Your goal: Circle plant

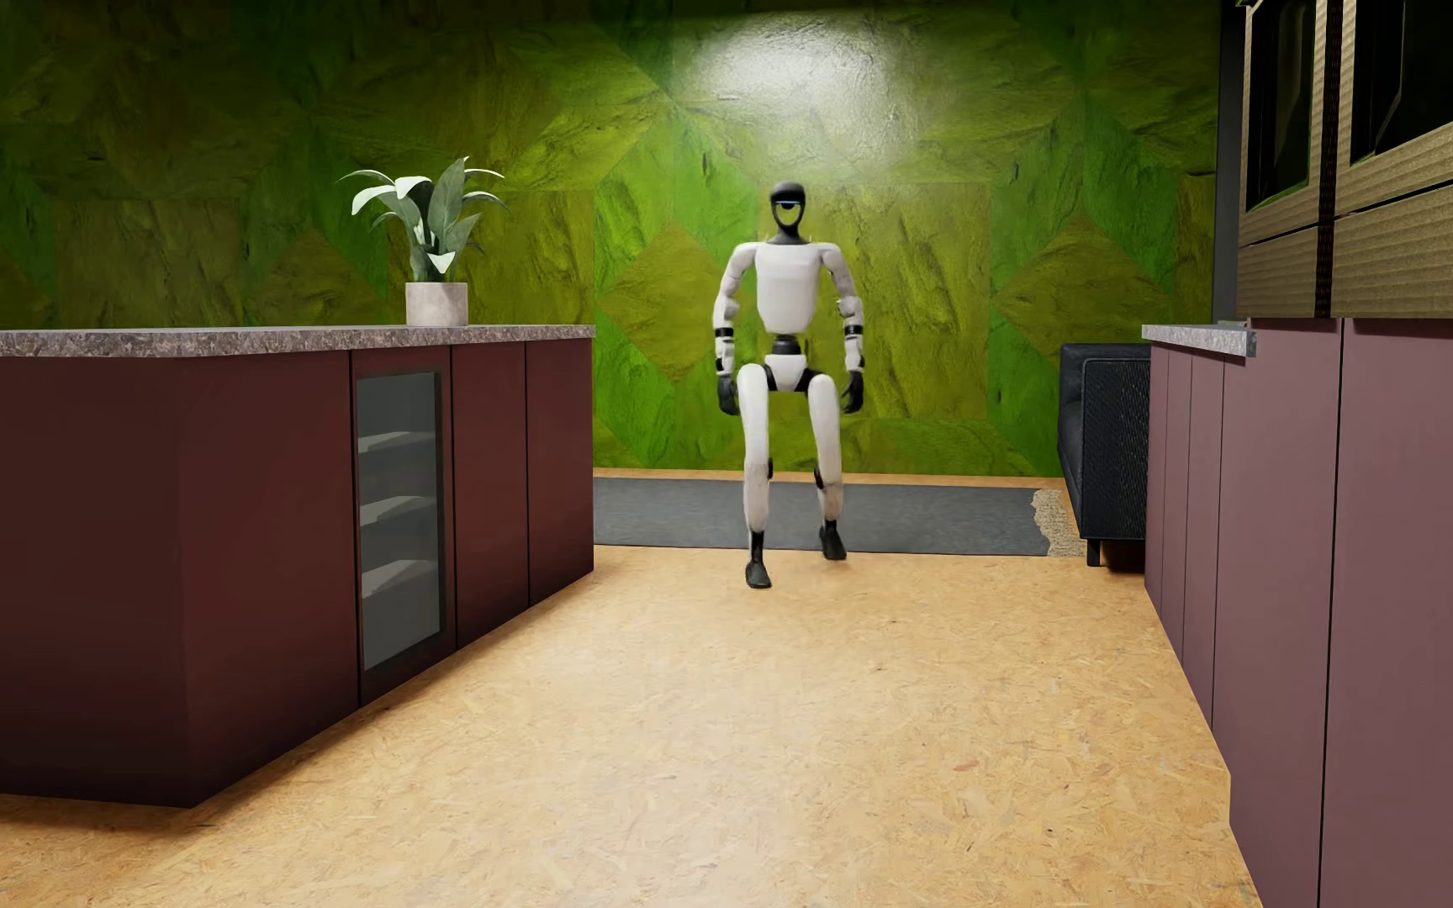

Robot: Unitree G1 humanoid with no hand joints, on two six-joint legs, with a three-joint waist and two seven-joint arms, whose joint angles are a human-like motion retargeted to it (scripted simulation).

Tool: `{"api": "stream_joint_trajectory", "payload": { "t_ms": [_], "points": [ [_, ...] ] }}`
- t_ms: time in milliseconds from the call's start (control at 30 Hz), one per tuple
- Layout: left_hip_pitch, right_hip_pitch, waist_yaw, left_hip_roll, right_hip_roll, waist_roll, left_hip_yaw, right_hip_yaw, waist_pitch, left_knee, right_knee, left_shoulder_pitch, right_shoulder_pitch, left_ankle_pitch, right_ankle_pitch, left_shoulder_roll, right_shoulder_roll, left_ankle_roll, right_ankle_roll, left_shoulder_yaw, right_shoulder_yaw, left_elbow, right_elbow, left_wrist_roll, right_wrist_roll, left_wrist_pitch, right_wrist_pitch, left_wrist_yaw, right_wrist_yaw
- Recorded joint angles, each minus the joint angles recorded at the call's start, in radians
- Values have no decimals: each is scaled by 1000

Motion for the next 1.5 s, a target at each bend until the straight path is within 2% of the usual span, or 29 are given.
{"api": "stream_joint_trajectory", "payload": {
  "t_ms": [33, 67, 133, 167, 200, 233, 333, 433, 533, 567, 633, 700, 733, 767, 833, 900, 967, 1000, 1033, 1067, 1100, 1133, 1200, 1233, 1267, 1333, 1367, 1433, 1500],
  "points": [
    [43, -37, -57, 4, -36, 9, 0, 0, -7, 1, -56, -22, 31, -7, -162, 16, -5, 0, 0, -8, -19, -10, 26, 0, 0, 0, 0, 0, 0],
    [90, -53, -109, 16, -73, 22, 0, 0, -3, 9, -67, -43, 60, 20, -209, 21, -19, 0, 0, -10, -11, -3, 44, 0, 0, 0, 0, 0, 0],
    [130, -153, -125, 65, -54, 74, 0, 0, -22, 70, 78, -54, 98, 210, 207, 12, -24, 0, 0, 25, 22, 26, 106, 0, 0, 0, 0, 0, 0],
    [88, -166, -101, 91, 6, 117, 0, 0, -29, 172, 158, -48, 90, 370, 259, -4, -23, 0, 0, 37, 60, 56, 141, 0, 0, 0, 0, 0, 0],
    [27, -123, -65, 74, 48, 118, 0, 0, -23, 322, 205, -40, 73, 484, 214, -12, -23, 0, 0, 33, 84, 93, 155, 0, 0, 0, 0, 0, 0],
    [-82, -73, -31, 63, 99, 124, 0, 0, -20, 503, 226, -43, 61, 483, 176, -14, -23, 0, 0, 8, 61, 114, 139, 0, 0, 0, 0, 0, 0],
    [-379, 255, 108, -7, 216, 100, 0, 0, 22, 793, 103, -28, -19, 144, 24, -27, -16, 0, 0, -38, 6, 135, 40, 0, 0, 0, 0, 0, 0],
    [-576, 605, 289, -68, 164, 38, 0, 0, 44, 468, -74, 7, -99, 91, -195, -29, -30, 0, 0, -46, -124, 123, -154, 0, 0, 0, 0, 0, 0],
    [-675, 802, 404, -17, 120, 27, 0, 0, 11, -40, -153, 33, -220, 143, -395, -29, -42, 0, 0, -23, -190, 103, -281, 0, 0, 0, 0, 0, 0],
    [-706, 857, 421, 0, 95, 25, 0, 0, -2, -80, -157, 44, -247, 139, -427, -28, -46, 0, 0, -19, -206, 100, -312, 0, 0, 0, 0, 0, 0],
    [-755, 958, 465, -2, 36, 17, 0, 0, -9, 54, -100, 52, -235, 131, -384, -33, -42, 0, 0, -10, -252, 130, -353, 0, 0, 0, 0, 0, 0],
    [-792, 933, 463, -70, -19, -41, 0, 0, -40, 264, 122, 41, -193, 208, -102, -37, 1, 0, 0, -24, -254, 222, -273, 0, 0, 0, 0, 0, 0],
    [-733, 881, 440, -105, -27, -47, 0, 0, -29, 317, 302, 24, -168, 164, 82, -39, 11, 0, 0, -34, -223, 260, -223, 0, 0, 0, 0, 0, 0],
    [-670, 770, 419, -138, -28, -47, 0, 0, -26, 324, 527, 5, -165, 116, 162, -49, 12, 0, 0, -27, -161, 282, -164, 0, 0, 0, 0, 0, 0],
    [-473, 546, 326, -162, 6, -18, 0, 0, -13, 220, 802, -21, -146, 90, 70, -53, 11, 0, 0, -34, -56, 235, -69, 0, 0, 0, 0, 0, 0],
    [-274, 365, 200, -159, 54, 26, 0, 0, 1, 100, 716, -47, -82, 96, 99, -49, 9, 0, 0, -23, -11, 152, 5, 0, 0, 0, 0, 0, 0],
    [-130, 218, 100, -142, 63, 52, 0, 0, 7, 22, 354, -89, -12, 101, 260, -34, -7, 0, 0, -4, 14, 55, 35, 0, 0, 0, 0, 0, 0],
    [-69, 177, 58, -134, 54, 55, 0, 0, 3, -8, 143, -114, 22, 92, 252, -25, -10, 0, 0, 15, 1, 8, 40, 0, 0, 0, 0, 0, 0],
    [-22, 153, 28, -134, 41, 52, 0, 0, -6, -27, -36, -145, 46, 79, 41, -15, -12, 0, 0, 23, 5, -25, 47, 0, 0, 0, 0, 0, 0],
    [25, 134, 6, -129, 19, 44, 0, 0, -14, -29, -104, -169, 69, 73, -269, -6, -12, 0, 0, 41, 16, -59, 52, 0, 0, 0, 0, 0, 0],
    [26, 91, -34, -94, -1, 51, 0, 0, -39, 6, -92, -178, 80, 73, -398, -5, 0, 0, 0, 69, 8, -78, 91, 0, 0, 0, 0, 0, 0],
    [57, 53, -56, -75, -6, 53, 0, 0, -36, 32, -87, -175, 92, 111, -314, -14, 9, 0, 0, 101, 1, -80, 115, 0, 0, 0, 0, 0, 0],
    [39, -3, -40, -2, 58, 99, 0, 0, -55, 210, 22, -147, 104, 314, 150, -39, 19, 0, 0, 133, 14, -48, 145, 0, 0, 0, 0, 0, 0],
    [-4, 7, 4, 21, 115, 119, 0, 0, -46, 383, 115, -122, 96, 452, 219, -54, 17, 0, 0, 126, 37, -4, 153, 0, 0, 0, 0, 0, 0],
    [-98, 63, 29, 30, 146, 131, 0, 0, -32, 576, 146, -111, 70, 506, 201, -65, 18, 0, 0, 111, 21, 37, 155, 0, 0, 0, 0, 0, 0],
    [-307, 259, 94, 13, 194, 119, 0, 0, 10, 864, 84, -110, 1, 265, 109, -67, 19, 0, 0, 24, -14, 111, 117, 0, 0, 0, 0, 0, 0],
    [-393, 366, 154, -12, 195, 97, 0, 0, 7, 878, 32, -86, -32, 166, 32, -67, 18, 0, 0, 0, -40, 136, 89, 0, 0, 0, 0, 0, 0],
    [-517, 569, 285, -51, 157, 50, 0, 0, 21, 699, -72, -28, -78, 97, -107, -53, -14, 0, 0, -22, -91, 145, -70, 0, 0, 0, 0, 0, 0],
    [-586, 714, 370, -52, 120, 27, 0, 0, 13, 322, -134, 21, -156, 123, -253, -42, -33, 0, 0, -28, -143, 153, -176, 0, 0, 0, 0, 0, 0]
  ]
}}
